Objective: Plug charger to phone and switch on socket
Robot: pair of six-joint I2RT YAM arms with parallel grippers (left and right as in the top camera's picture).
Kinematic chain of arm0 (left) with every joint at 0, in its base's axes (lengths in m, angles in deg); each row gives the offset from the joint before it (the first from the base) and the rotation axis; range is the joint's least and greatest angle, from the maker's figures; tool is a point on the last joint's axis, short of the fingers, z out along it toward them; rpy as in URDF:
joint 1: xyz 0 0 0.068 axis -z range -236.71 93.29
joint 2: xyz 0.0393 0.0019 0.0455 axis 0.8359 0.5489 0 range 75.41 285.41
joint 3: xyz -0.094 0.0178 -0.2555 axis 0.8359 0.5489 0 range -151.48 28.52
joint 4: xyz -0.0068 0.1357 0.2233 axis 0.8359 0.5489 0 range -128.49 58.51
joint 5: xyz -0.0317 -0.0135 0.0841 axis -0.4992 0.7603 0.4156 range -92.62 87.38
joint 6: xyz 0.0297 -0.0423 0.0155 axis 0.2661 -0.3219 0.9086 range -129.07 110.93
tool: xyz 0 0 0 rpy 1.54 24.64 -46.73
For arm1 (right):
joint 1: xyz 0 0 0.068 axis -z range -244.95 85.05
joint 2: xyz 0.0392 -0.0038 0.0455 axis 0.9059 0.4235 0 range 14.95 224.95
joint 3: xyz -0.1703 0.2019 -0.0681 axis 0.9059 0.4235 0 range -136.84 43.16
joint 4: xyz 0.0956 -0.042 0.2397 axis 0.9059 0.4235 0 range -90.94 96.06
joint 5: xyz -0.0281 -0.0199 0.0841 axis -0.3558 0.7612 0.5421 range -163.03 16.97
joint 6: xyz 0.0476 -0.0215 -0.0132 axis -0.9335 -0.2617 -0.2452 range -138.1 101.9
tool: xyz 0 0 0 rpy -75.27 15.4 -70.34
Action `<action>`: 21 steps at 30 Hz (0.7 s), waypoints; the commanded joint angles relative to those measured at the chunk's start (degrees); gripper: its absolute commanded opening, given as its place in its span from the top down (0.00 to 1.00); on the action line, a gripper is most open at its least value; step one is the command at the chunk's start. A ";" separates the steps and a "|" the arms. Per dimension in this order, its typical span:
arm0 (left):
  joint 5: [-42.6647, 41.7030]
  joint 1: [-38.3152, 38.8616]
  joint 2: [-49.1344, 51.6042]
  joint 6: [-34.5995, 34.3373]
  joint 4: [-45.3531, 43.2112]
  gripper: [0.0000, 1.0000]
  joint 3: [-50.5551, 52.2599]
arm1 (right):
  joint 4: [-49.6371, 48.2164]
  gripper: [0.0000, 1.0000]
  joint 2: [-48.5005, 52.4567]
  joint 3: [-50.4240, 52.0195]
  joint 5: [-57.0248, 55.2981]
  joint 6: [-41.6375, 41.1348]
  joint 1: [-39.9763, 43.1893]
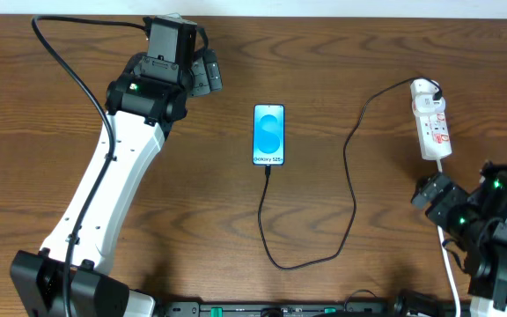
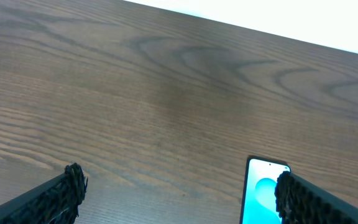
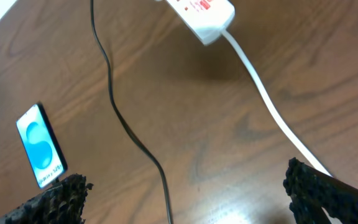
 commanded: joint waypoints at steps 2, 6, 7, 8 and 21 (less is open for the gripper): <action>0.72 -0.17 0.22 0.76 0.04 0.01 -0.04 | 3.52 0.01 -1.05 0.37 -0.26 0.74 -0.35; 0.72 -0.17 0.22 0.76 0.04 0.01 -0.04 | 4.85 0.01 -1.05 0.37 -0.28 0.74 -0.35; 0.72 -0.17 0.22 0.76 0.04 0.01 -0.04 | 4.90 0.01 -1.05 0.37 -0.28 0.74 -0.35; 0.72 -0.17 0.22 0.76 0.04 0.01 -0.04 | 4.92 0.01 -1.05 0.37 -0.48 0.76 -0.35; 0.72 -0.17 0.22 0.76 0.04 0.01 -0.04 | -3.04 0.01 -5.66 4.44 -3.91 8.04 -9.94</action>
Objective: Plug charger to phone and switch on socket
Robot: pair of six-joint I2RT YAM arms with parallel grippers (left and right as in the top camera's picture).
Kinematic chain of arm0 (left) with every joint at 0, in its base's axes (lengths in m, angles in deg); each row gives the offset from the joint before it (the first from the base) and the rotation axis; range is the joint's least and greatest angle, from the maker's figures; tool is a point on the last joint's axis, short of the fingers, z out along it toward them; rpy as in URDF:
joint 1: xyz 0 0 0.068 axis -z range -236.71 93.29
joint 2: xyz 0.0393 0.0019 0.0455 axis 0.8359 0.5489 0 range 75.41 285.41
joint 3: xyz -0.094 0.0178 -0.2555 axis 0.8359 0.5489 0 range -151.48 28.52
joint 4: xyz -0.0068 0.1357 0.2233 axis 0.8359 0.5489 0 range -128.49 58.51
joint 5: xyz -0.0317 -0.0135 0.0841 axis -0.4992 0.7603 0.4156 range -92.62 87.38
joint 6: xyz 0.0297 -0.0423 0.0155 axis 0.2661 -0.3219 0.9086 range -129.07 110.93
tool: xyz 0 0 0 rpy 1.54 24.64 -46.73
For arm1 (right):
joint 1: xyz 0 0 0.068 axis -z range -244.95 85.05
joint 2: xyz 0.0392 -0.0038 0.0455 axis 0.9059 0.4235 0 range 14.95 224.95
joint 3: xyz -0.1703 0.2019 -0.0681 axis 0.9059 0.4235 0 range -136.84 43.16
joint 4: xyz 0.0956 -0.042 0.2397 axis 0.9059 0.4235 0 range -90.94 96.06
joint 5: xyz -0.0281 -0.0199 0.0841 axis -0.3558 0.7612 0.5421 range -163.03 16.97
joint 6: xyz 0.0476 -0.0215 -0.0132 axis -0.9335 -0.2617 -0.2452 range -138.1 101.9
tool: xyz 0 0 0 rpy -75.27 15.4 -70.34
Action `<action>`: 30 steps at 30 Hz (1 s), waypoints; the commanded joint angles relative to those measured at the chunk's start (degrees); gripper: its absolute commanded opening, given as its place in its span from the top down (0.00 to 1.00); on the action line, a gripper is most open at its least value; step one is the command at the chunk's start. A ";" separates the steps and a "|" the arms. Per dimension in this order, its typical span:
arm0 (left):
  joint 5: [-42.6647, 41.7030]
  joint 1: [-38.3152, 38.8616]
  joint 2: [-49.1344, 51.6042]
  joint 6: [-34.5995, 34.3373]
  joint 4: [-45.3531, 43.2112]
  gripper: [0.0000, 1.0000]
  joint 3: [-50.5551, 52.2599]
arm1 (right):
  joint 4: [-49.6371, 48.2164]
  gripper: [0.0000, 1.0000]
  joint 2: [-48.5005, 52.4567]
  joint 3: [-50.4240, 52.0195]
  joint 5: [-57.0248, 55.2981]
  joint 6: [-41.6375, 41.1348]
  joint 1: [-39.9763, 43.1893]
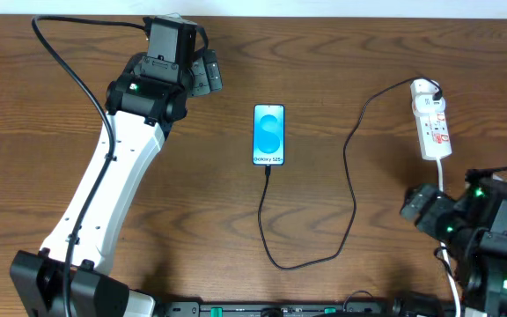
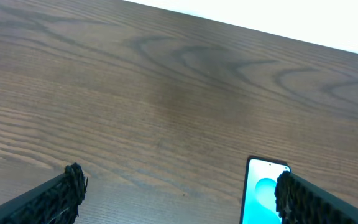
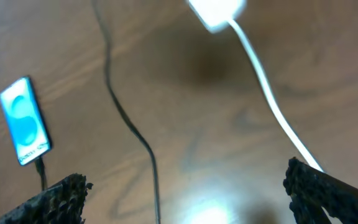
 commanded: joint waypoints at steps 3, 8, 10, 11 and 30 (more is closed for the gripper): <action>0.70 -0.17 0.22 0.76 0.04 0.01 -0.04 | -12.85 0.01 -8.74 7.15 0.42 15.19 -8.63; 0.70 -0.17 0.22 0.76 0.04 0.01 -0.04 | -18.88 0.01 -18.99 14.93 0.33 20.09 -10.23; 0.70 -0.17 0.22 0.76 0.04 0.01 -0.04 | -22.97 0.01 -23.10 19.21 0.15 20.35 -10.23; 0.70 -0.17 0.22 0.76 0.04 0.01 -0.04 | -25.22 0.01 -24.87 21.33 0.15 20.37 -10.23; 0.72 -0.17 0.22 0.76 0.04 0.01 -0.04 | -60.22 0.01 -40.61 49.86 -3.02 24.59 -15.72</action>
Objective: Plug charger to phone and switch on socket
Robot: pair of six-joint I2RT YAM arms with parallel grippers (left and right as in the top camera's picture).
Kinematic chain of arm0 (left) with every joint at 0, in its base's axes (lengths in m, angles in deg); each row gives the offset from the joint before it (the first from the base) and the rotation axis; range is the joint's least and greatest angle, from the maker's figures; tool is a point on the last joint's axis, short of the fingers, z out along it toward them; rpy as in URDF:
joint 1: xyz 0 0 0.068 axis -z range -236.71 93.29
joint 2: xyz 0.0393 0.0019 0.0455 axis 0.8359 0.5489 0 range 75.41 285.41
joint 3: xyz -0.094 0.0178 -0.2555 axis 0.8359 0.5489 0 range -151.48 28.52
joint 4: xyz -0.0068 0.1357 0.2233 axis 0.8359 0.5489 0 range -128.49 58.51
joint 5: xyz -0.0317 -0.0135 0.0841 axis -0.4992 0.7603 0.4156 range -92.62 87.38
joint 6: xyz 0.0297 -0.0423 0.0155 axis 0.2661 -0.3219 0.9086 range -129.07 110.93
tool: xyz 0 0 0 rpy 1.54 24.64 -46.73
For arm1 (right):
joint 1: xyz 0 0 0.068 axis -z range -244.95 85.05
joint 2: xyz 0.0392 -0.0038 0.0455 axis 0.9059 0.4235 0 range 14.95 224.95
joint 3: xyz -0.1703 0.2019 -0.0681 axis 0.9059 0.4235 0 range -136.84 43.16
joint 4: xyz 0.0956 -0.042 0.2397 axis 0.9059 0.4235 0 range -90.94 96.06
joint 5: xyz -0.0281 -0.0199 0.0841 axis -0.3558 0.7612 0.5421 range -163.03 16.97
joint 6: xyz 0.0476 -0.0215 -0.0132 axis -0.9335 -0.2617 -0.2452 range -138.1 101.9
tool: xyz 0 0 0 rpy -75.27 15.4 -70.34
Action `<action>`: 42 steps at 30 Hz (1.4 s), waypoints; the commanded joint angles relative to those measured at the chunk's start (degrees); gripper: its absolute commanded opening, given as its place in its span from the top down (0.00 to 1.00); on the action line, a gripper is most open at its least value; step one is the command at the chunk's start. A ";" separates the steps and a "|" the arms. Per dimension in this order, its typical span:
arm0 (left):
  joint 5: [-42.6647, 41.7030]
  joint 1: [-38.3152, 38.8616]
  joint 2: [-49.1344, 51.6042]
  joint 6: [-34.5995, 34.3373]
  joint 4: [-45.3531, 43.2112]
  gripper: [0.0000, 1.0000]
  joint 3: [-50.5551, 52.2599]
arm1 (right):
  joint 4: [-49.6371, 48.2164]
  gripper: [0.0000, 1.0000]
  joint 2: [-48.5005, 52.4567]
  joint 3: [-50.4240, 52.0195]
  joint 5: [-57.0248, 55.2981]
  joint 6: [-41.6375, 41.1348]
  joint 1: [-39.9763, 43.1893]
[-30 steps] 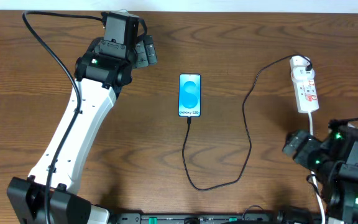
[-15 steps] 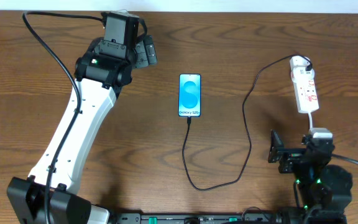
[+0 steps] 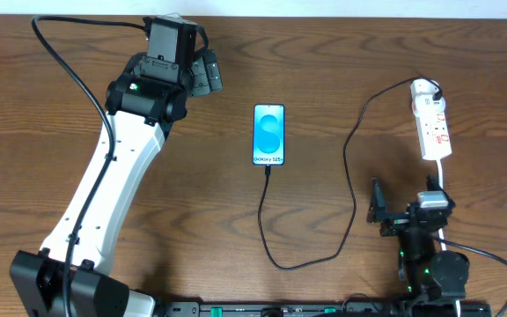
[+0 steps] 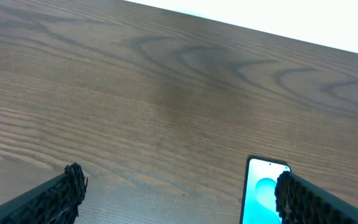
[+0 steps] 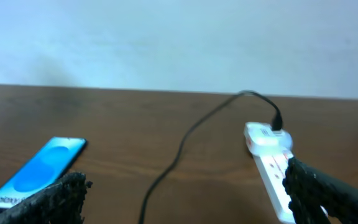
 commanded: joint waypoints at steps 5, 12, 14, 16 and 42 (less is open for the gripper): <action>0.70 -0.17 0.22 0.76 0.04 0.01 -0.04 | -0.46 0.01 -0.44 1.29 -5.73 1.29 -4.31; 0.70 -0.17 0.22 0.76 0.04 0.01 -0.04 | 1.70 0.01 -0.44 1.29 -5.66 2.60 -4.15; 0.72 -0.17 0.22 0.76 0.04 0.01 -0.04 | 1.75 0.01 -0.44 1.29 -5.64 2.62 -3.67; 0.70 -0.17 0.22 0.76 0.04 0.01 -0.04 | 1.79 0.01 -0.44 1.29 -5.64 2.60 -3.10; 0.70 -0.17 0.22 0.76 0.04 0.01 -0.04 | 1.57 0.01 -0.44 1.29 -6.08 1.42 -1.75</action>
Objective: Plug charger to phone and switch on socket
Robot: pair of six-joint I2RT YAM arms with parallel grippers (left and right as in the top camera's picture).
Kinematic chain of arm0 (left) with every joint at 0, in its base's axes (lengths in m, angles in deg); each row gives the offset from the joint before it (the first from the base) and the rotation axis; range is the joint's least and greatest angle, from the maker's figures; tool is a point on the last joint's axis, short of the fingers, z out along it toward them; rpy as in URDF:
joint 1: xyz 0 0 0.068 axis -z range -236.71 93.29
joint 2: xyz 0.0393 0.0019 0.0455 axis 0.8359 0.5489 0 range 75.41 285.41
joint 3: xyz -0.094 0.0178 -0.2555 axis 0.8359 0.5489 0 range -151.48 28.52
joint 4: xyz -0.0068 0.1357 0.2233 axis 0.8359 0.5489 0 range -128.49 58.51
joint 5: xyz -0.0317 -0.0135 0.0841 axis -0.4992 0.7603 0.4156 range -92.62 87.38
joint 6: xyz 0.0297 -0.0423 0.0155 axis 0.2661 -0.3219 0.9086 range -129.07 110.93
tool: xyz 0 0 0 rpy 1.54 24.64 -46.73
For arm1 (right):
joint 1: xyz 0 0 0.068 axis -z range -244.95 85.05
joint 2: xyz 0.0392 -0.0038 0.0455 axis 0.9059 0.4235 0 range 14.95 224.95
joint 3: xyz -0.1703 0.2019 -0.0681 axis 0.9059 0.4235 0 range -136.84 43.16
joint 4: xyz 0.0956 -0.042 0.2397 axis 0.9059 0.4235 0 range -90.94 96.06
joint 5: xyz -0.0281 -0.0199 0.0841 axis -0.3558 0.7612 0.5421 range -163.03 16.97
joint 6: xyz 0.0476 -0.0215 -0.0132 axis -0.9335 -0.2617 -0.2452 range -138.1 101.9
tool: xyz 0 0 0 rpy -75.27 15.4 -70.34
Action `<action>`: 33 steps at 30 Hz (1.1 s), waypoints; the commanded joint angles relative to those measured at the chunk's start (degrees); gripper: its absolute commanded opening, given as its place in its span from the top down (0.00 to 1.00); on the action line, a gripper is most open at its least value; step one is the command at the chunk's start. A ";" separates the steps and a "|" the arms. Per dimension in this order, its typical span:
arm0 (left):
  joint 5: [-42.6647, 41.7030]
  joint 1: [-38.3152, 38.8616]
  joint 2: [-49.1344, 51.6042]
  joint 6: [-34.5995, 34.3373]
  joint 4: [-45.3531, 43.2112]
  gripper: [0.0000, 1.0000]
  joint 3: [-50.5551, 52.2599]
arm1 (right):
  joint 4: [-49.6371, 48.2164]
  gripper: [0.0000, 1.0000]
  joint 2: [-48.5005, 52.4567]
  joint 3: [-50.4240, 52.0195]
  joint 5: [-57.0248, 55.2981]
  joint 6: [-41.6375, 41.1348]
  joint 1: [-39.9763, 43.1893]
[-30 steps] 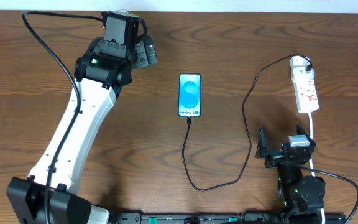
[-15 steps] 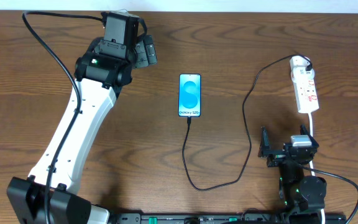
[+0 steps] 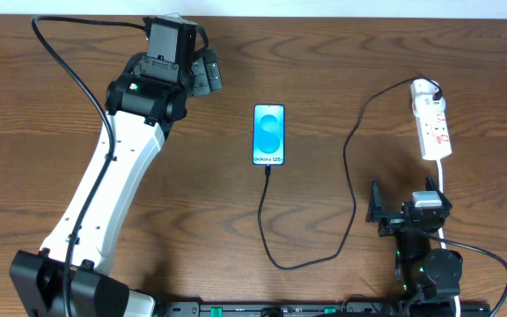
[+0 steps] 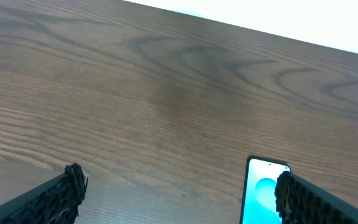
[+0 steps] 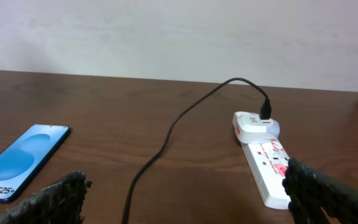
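The phone (image 3: 269, 135) lies face up mid-table, its screen lit blue, also in the right wrist view (image 5: 23, 158). A black cable (image 3: 352, 189) runs from the phone's near end in a loop to the charger plug (image 3: 433, 87) seated in the white power strip (image 3: 434, 128). My left gripper (image 3: 206, 74) hangs open left of the phone, its fingers (image 4: 67, 190) wide apart and empty. My right gripper (image 3: 408, 212) sits low at the front right, open and empty, short of the strip (image 5: 269, 165).
The strip's white lead (image 3: 447, 176) runs toward the front edge beside my right arm. The left arm's white link (image 3: 117, 176) crosses the left half of the table. A pale wall (image 5: 166, 37) stands behind the far edge.
My right wrist has settled slightly, and its view is sharper with more of the table and strip in it. The left arm, phone, cable and strip have not moved.
My right gripper was first open and looking down beside the strip's near end. Then it was further back toward the front edge. Then it was folded low at the front right, facing level across the table, where it stays. The left gripper stayed open throughout.
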 commanded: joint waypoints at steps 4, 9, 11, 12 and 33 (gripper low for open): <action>0.70 -0.17 0.22 0.74 0.04 0.01 -0.04 | 0.09 0.01 -0.42 0.13 -1.07 -0.31 0.24; 0.70 -0.17 0.22 0.74 0.02 0.01 -0.04 | 0.09 0.01 -0.42 0.13 -1.07 -0.31 0.24; 0.70 -0.17 0.22 0.74 0.04 0.01 -0.04 | 0.09 0.01 -0.42 0.13 -1.05 -0.31 0.24; 0.70 -0.17 0.22 0.74 0.04 0.01 -0.04 | 0.09 0.01 -0.42 0.13 -1.05 -0.31 0.24; 0.92 -0.17 -1.92 0.76 12.04 0.01 1.51 | 0.09 0.01 -0.42 0.13 -1.05 -0.31 0.24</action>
